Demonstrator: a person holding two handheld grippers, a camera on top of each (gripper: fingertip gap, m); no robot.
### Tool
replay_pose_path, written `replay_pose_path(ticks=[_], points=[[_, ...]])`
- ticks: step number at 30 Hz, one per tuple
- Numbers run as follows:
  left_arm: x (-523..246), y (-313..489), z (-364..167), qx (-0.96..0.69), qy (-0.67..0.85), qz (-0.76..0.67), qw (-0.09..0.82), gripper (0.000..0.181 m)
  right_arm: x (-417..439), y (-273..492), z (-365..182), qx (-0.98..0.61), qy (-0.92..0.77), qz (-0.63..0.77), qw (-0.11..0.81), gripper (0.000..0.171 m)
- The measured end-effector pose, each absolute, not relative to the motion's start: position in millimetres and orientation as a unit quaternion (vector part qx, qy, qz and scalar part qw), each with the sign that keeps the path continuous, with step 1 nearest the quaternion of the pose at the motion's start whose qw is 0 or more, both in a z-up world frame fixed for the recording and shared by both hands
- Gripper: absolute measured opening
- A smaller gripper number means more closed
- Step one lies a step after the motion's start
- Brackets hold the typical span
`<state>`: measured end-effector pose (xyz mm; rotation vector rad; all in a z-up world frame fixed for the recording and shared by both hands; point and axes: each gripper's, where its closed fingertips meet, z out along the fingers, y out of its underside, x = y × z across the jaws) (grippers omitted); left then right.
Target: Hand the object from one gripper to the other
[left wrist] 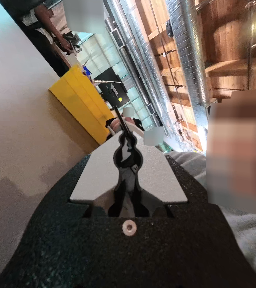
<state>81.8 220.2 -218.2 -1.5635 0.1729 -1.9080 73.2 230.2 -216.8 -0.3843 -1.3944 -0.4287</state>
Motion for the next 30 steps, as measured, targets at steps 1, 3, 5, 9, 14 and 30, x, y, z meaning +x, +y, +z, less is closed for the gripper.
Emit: replay_pose_path(ticks=[1,3,5,9,14,30], points=[[82,220,-220,-0.606,0.079,-0.715,0.339,0.002,73,229,-218,-0.193,-0.636,-0.166,0.729,0.003],[81,222,-217,-0.606,0.094,-0.698,0.369,0.001,74,224,-217,-0.250,-0.632,-0.051,0.731,0.013],[77,223,-213,-0.602,0.107,-0.682,0.401,0.001,77,219,-209,-0.323,-0.605,0.096,0.722,0.019],[70,225,-214,-0.614,0.156,-0.621,0.461,0.001,85,231,-192,-0.456,-0.504,0.334,0.653,0.030],[76,217,-210,-0.601,0.213,-0.594,0.490,0.001,82,238,-204,-0.563,-0.387,0.568,0.459,0.028],[83,225,-223,-0.635,0.205,-0.579,0.469,0.010,80,234,-209,-0.563,-0.369,0.620,0.404,0.001]])
